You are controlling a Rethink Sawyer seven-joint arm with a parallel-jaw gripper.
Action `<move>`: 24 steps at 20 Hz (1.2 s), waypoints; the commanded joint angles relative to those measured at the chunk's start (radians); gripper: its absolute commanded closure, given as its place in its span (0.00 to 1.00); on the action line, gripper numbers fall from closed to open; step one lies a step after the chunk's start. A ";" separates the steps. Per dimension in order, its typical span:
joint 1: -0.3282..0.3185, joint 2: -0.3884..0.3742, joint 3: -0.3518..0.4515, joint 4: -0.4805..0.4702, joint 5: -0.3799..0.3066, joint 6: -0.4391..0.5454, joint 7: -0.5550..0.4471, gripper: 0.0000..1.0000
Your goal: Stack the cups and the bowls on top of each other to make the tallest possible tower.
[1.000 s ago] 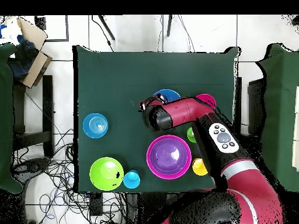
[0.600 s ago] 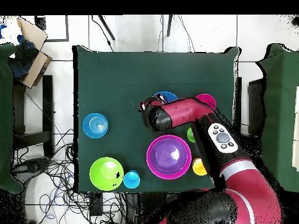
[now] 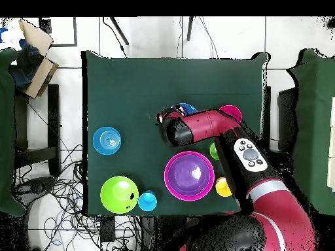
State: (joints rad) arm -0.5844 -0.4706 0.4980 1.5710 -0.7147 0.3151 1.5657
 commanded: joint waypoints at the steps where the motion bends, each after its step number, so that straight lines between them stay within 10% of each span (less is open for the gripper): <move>1: 0.017 -0.038 -0.023 0.017 0.006 0.001 0.073 0.00; 24: 0.208 -0.127 -0.317 0.018 0.052 -0.032 0.298 0.00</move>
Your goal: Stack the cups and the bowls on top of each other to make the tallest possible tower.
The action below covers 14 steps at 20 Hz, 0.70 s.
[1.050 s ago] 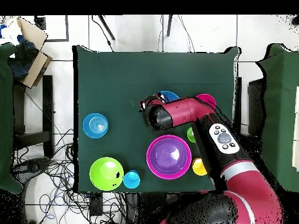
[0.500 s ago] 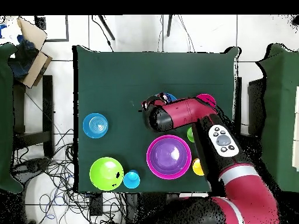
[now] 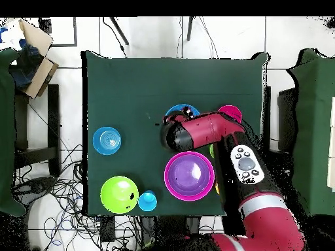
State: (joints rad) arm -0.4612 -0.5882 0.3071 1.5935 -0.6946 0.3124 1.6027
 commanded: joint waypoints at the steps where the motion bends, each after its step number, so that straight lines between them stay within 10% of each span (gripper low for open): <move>1: 0.088 -0.010 -0.132 -0.002 0.039 -0.033 0.264 0.00; 14: 0.078 0.014 -0.139 0.005 0.089 -0.102 0.305 0.00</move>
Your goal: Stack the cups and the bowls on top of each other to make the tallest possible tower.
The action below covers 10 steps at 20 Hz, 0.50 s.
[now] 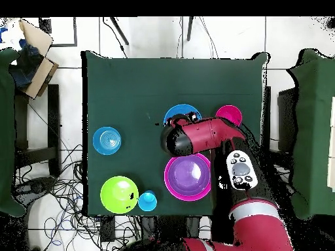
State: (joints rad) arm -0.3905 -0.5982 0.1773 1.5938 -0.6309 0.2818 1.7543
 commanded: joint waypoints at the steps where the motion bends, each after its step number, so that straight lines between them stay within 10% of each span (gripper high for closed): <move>1: 0.005 0.026 -0.011 0.006 0.034 -0.075 0.161 0.00; 10: -0.005 0.041 -0.011 0.019 0.084 -0.085 0.153 0.00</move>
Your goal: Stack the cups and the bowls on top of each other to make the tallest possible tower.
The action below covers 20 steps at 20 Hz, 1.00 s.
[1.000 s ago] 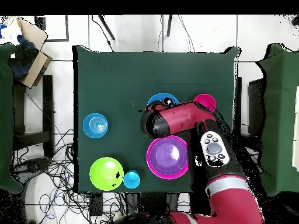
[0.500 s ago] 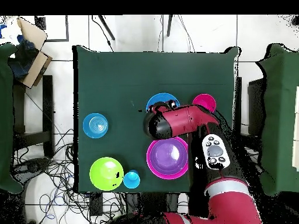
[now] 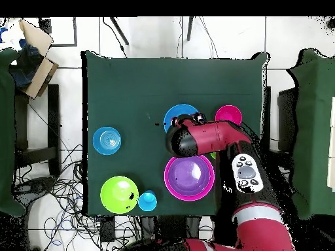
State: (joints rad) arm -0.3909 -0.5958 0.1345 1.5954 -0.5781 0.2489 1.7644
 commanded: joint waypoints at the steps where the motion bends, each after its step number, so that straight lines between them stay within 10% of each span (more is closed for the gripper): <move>1: -0.008 0.038 0.040 0.017 0.027 -0.049 0.125 0.00; 20: -0.262 0.126 0.349 -0.028 -0.039 0.071 -0.182 0.00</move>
State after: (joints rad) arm -0.6197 -0.5511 0.3063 1.5990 -0.5738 0.2253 1.7644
